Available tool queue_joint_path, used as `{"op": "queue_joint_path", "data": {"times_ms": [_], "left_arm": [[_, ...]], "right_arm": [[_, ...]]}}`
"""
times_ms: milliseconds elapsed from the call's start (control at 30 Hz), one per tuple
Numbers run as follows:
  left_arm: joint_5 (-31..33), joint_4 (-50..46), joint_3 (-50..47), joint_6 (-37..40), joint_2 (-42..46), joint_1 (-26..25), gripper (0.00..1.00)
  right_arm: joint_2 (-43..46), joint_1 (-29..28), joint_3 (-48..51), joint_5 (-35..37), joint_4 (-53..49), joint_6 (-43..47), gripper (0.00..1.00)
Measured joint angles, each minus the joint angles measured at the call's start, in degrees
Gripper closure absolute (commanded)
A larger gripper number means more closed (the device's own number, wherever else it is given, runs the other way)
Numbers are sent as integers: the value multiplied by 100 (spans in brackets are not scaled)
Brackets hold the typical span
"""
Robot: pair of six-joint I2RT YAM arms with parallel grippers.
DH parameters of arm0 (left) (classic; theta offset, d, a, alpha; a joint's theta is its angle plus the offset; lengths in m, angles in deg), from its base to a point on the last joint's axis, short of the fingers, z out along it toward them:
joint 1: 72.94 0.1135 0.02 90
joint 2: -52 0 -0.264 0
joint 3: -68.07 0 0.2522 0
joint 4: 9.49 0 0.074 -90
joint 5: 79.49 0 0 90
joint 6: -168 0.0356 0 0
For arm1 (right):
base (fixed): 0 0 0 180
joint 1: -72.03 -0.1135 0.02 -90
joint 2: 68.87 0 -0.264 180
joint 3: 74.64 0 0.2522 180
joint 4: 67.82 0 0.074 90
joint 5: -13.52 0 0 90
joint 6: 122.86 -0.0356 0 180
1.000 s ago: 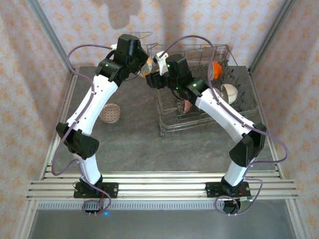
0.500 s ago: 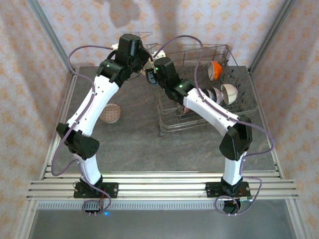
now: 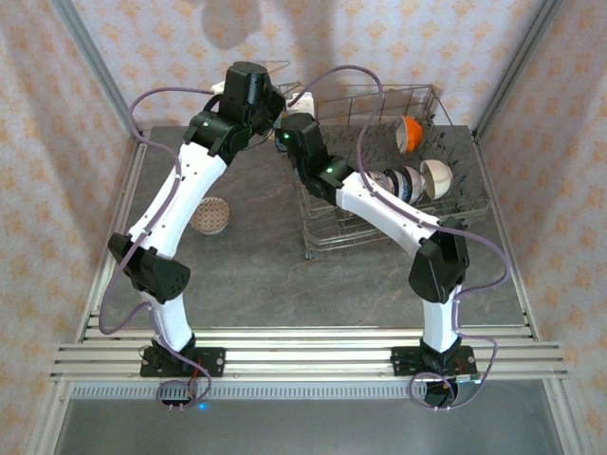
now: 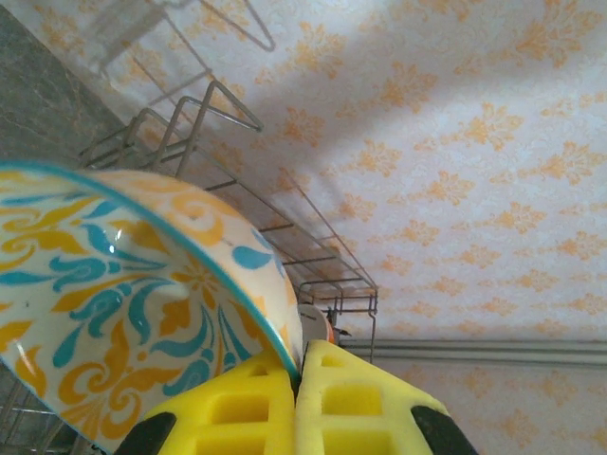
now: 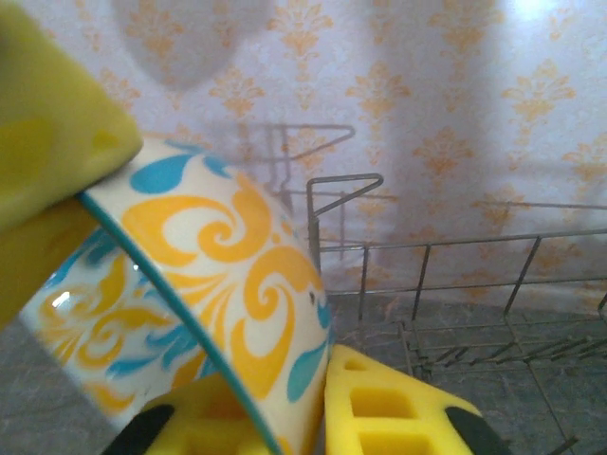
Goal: Load the bowls into the dish rack
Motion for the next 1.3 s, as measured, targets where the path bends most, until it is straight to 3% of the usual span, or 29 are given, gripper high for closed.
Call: {"op": "queue_joint_path", "data": {"times_ms": [200,333,567,867,1167,1300], "left_arm": [[-155,109,0,50,-39,0,87],[-166,258,-127,144,-37,4,57],[-59,387,-348,413,-22,4,26],[-20,402,-83,866,181,0,16],[-120,260,168,1447,181,46,15],[-256,247,-149,1797,258,144,15]], "right_arm": [[-17,-13,-2,420,33,-48,100],[-17,-22,-26,673,11,-83,100],[-28,72,-249,859,-485,-297,100],[-310,516,-804,986,-1412,-610,100],[-564,955,-1298,1167,-2310,-756,100],[-612,1255,-1722,1379,-2791,-866,100]]}}
